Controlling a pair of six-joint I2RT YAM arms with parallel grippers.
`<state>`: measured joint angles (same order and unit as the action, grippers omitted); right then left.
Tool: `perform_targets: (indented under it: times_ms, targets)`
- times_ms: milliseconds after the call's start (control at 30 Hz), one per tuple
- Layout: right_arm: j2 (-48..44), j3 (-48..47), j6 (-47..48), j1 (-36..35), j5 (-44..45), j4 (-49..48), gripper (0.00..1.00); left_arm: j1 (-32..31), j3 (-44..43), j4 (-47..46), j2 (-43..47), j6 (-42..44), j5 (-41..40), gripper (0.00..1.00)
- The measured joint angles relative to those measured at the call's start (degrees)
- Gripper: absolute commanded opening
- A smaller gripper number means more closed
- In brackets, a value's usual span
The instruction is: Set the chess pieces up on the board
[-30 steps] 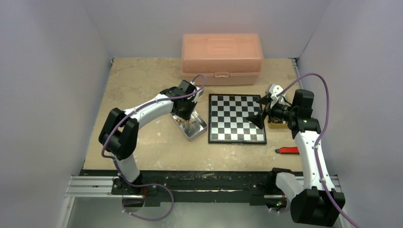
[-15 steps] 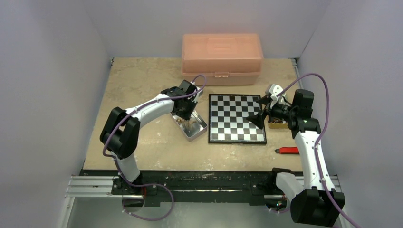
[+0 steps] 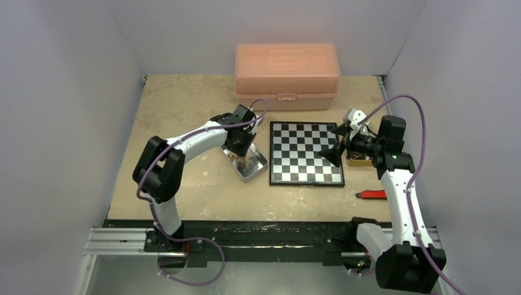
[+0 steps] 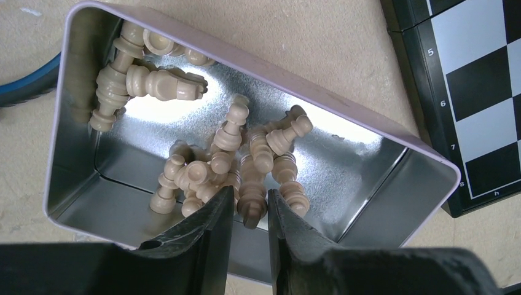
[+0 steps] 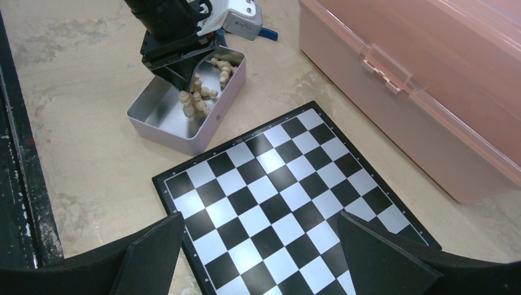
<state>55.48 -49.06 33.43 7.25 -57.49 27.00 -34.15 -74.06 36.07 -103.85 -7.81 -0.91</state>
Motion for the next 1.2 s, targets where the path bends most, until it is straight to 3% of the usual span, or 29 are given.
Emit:
perform_targets:
  times_ms: [433, 1200]
  targets:
    - [0.0, 0.0, 0.0, 0.0, 0.0, 0.0, 0.99, 0.0, 0.0, 0.1, -0.3, 0.1, -0.2, 0.00]
    - [0.0, 0.0, 0.0, 0.0, 0.0, 0.0, 0.99, 0.0, 7.8, 0.0, 16.0, -2.3, 3.1, 0.00]
